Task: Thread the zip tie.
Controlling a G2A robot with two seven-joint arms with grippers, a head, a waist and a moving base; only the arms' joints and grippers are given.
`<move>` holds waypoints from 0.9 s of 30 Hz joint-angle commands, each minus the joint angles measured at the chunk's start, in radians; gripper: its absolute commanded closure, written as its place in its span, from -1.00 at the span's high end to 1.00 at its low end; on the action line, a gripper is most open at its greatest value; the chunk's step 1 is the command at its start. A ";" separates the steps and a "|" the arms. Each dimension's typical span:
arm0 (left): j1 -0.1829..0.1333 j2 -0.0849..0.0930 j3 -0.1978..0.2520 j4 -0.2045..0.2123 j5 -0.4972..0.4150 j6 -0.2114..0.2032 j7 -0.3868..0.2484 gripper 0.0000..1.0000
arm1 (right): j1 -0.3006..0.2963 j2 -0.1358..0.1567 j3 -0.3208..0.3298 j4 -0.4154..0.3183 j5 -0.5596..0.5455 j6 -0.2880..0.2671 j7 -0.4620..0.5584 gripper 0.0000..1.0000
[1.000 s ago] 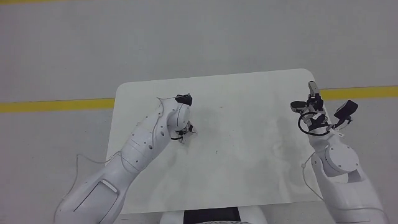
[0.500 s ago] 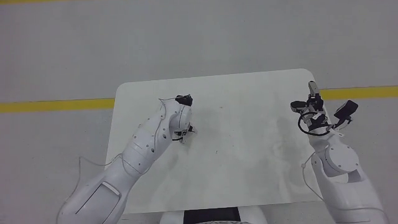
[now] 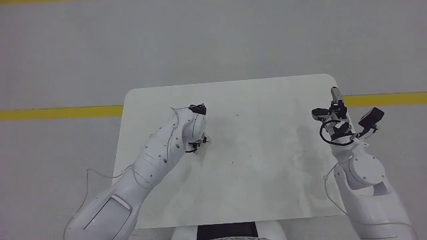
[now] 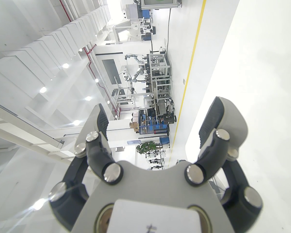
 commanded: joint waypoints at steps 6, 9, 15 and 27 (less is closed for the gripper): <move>0.012 0.007 -0.029 -0.056 0.030 0.000 -0.025 -1.00 | 0.000 0.000 0.000 0.000 0.000 0.000 0.000 1.00; 0.032 0.015 -0.050 -0.113 0.057 0.000 -0.055 -1.00 | 0.000 0.000 0.000 0.000 0.000 0.000 0.000 1.00; 0.079 0.033 -0.074 -0.200 0.079 0.000 -0.061 -1.00 | 0.000 0.000 0.000 0.000 0.000 0.000 0.000 1.00; 0.129 0.089 -0.132 -0.338 0.074 0.000 -0.061 -1.00 | 0.000 0.000 0.000 0.000 0.000 0.000 0.000 1.00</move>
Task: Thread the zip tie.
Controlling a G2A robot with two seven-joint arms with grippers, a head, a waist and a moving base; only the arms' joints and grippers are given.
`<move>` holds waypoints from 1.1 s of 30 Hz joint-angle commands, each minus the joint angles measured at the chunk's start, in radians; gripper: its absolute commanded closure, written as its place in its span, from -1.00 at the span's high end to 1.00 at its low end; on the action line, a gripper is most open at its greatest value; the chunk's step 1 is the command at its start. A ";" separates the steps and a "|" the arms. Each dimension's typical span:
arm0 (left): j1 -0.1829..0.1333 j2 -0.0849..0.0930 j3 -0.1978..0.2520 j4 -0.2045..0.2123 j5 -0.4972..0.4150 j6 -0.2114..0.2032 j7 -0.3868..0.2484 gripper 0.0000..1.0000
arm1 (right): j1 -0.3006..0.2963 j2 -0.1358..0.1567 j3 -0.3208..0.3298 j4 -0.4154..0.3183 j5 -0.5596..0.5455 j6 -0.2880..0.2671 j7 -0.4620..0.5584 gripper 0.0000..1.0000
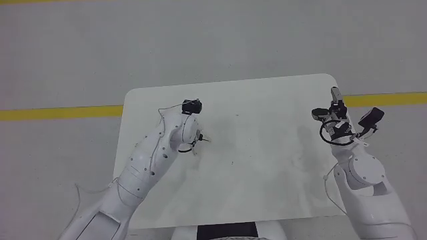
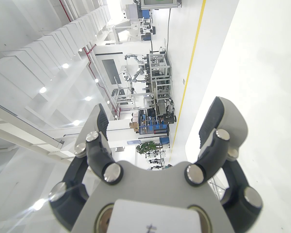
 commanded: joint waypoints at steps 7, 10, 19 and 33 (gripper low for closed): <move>0.032 0.036 -0.027 -0.097 -0.019 -0.004 0.000 -1.00 | 0.000 0.000 0.000 0.000 0.000 0.000 0.000 1.00; 0.032 0.036 -0.027 -0.097 -0.019 -0.004 0.000 -1.00 | 0.000 0.000 0.000 0.000 0.000 0.000 0.000 1.00; 0.045 0.050 -0.129 -0.075 -0.153 -0.077 0.044 -1.00 | 0.000 0.000 0.000 0.000 0.000 0.000 0.000 1.00; 0.090 0.148 -0.366 0.059 -0.719 -0.596 0.000 -1.00 | 0.000 0.000 0.000 0.000 0.000 0.000 0.000 1.00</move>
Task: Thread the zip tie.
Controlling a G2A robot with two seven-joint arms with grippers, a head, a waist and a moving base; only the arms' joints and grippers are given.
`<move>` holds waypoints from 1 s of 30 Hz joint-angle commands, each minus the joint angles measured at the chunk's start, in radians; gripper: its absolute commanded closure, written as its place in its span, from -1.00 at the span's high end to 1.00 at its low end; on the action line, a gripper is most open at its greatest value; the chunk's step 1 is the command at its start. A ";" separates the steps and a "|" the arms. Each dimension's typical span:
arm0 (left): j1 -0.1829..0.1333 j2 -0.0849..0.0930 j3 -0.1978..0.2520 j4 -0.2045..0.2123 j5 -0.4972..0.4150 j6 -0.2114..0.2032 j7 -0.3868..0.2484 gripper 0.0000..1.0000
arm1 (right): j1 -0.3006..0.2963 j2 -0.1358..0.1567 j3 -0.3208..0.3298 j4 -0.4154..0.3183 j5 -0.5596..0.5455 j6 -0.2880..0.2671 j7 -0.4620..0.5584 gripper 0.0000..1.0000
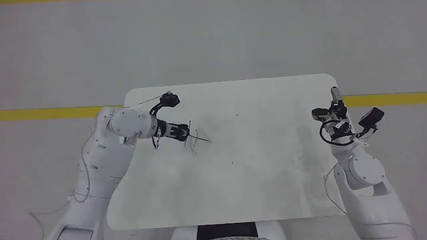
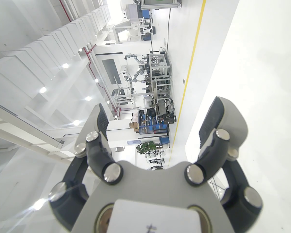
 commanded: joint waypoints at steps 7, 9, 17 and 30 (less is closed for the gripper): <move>-0.060 0.079 0.109 0.120 -0.319 -0.121 0.000 -1.00 | 0.000 0.000 0.000 0.000 0.000 0.000 0.000 1.00; -0.063 0.083 0.113 0.126 -0.320 -0.121 0.000 -1.00 | 0.000 0.000 0.000 0.000 0.000 0.000 0.000 1.00; -0.060 0.083 0.121 0.143 -0.322 -0.103 0.025 -1.00 | 0.000 0.000 0.000 0.000 0.000 0.000 0.000 1.00; -0.098 0.167 0.171 0.196 -0.771 -0.121 0.000 -1.00 | 0.000 0.000 0.000 0.000 0.000 0.000 0.000 1.00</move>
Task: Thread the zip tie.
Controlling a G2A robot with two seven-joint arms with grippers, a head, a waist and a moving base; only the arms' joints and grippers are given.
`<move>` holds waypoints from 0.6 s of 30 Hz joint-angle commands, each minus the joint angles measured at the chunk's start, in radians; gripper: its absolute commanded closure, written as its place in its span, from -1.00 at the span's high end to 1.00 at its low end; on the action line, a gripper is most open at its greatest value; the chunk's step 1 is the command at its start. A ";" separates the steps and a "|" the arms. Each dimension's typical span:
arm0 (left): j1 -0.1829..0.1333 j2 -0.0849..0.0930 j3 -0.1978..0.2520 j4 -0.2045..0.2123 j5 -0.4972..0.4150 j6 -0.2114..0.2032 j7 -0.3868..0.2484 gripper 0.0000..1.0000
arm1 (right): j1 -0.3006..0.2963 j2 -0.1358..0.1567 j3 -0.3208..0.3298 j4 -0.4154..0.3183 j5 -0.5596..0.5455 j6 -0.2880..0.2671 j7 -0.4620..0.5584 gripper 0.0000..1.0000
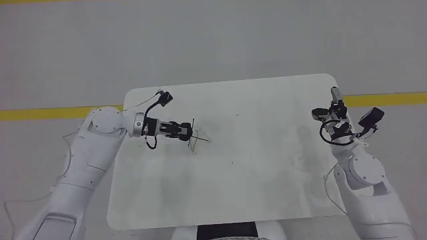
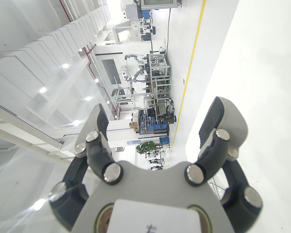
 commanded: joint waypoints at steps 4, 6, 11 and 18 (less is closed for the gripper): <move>0.000 0.068 0.067 -0.017 -0.198 0.000 0.000 -1.00 | 0.000 0.000 0.000 0.000 0.000 0.000 0.000 1.00; -0.004 0.093 0.095 -0.011 -0.262 0.000 0.000 -1.00 | 0.000 0.000 0.000 0.000 0.000 0.000 0.000 1.00; -0.027 0.153 0.180 0.002 -0.389 0.000 0.000 -1.00 | 0.000 0.000 0.000 0.000 0.000 0.000 0.000 1.00; -0.041 0.177 0.212 0.012 -0.421 0.000 0.000 -1.00 | 0.000 0.000 0.000 0.000 0.000 0.000 0.000 1.00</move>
